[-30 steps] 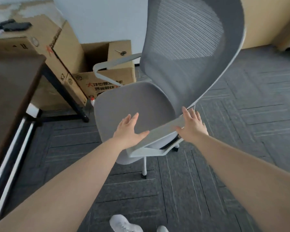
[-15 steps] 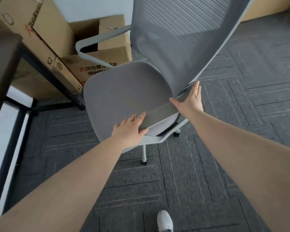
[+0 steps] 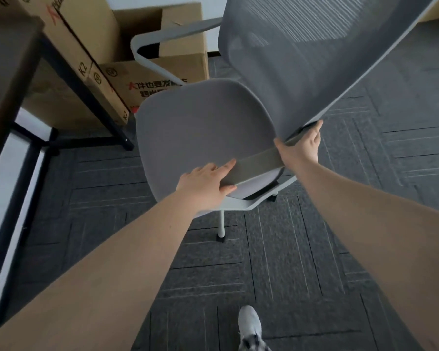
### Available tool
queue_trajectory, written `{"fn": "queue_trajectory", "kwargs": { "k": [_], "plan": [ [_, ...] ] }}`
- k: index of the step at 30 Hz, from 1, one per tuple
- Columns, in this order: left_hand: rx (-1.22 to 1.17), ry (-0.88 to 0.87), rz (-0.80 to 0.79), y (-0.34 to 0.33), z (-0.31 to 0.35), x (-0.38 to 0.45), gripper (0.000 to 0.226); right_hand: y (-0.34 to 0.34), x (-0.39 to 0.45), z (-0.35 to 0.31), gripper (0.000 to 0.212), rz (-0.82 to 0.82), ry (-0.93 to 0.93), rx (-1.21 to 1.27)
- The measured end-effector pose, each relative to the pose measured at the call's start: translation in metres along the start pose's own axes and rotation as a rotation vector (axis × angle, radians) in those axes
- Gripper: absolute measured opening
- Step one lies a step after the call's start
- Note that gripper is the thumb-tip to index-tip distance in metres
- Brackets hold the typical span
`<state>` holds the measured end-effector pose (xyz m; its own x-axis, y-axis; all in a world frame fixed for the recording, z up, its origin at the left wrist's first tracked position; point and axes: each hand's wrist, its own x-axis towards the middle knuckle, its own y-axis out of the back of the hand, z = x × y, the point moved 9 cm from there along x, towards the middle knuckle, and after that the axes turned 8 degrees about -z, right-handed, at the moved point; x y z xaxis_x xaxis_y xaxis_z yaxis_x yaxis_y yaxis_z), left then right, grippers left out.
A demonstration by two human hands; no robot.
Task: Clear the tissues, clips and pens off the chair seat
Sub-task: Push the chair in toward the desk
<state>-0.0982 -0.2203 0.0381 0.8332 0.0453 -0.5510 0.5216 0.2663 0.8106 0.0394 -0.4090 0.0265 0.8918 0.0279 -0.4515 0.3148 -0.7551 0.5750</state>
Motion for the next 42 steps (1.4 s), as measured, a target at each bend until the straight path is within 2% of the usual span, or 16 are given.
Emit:
{"fn": "queue_trajectory", "kwargs": {
  "k": [11,14,21,34,42],
  "plan": [
    [-0.01,-0.042,0.022,-0.046,-0.024,-0.074,0.062,-0.035,-0.077,0.026,0.107,0.001,-0.018,-0.004],
    [-0.003,-0.052,-0.021,-0.053,-0.04,-0.092,0.062,-0.049,-0.102,0.03,0.109,-0.008,-0.016,-0.023],
    [0.043,-0.048,-0.087,-0.066,-0.106,-0.138,0.062,-0.103,-0.166,0.026,0.111,-0.024,0.037,-0.031],
    [0.169,0.062,-0.042,-0.086,-0.217,-0.219,0.061,-0.205,-0.247,-0.013,0.115,-0.123,0.184,-0.118],
    [0.182,0.115,-0.066,-0.089,-0.282,-0.251,0.062,-0.268,-0.283,-0.031,0.114,-0.169,0.172,-0.092]
  ]
}}
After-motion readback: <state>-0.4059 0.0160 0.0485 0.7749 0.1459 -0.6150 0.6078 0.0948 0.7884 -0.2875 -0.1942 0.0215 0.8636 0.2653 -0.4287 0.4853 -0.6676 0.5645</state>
